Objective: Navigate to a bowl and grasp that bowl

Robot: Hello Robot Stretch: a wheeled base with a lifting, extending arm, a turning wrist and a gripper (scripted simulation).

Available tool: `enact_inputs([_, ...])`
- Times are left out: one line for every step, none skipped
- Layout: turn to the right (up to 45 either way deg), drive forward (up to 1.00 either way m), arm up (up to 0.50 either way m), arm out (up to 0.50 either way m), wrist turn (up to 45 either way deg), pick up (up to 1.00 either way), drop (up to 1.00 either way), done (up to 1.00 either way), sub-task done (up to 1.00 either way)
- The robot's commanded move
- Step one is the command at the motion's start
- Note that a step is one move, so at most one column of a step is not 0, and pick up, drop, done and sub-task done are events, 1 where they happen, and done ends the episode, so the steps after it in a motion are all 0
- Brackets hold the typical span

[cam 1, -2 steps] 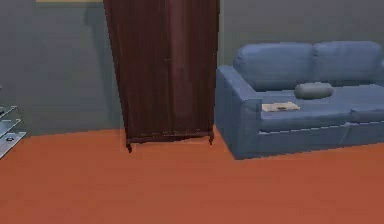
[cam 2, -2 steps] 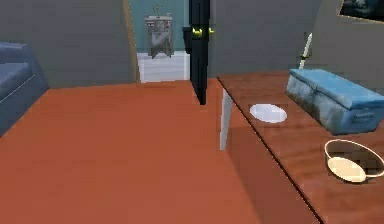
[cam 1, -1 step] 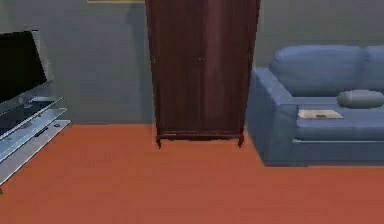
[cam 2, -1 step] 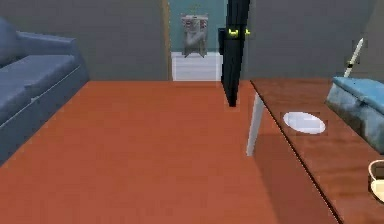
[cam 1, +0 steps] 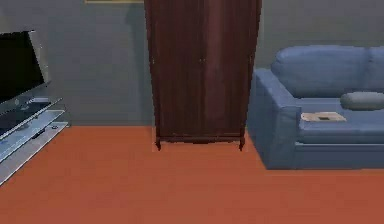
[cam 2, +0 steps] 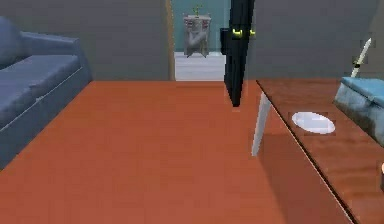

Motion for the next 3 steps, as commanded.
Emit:
enact_inputs([45.0, 0.0, 0.0, 0.0, 0.0, 0.0, 0.0, 0.0, 0.0])
enact_inputs([42.0, 0.0, 0.0, 0.0, 0.0, 0.0, 0.0, 0.0, 0.0])
enact_inputs([3.0, 0.0, 0.0, 0.0, 0.0, 0.0, 0.0, 0.0, 0.0])
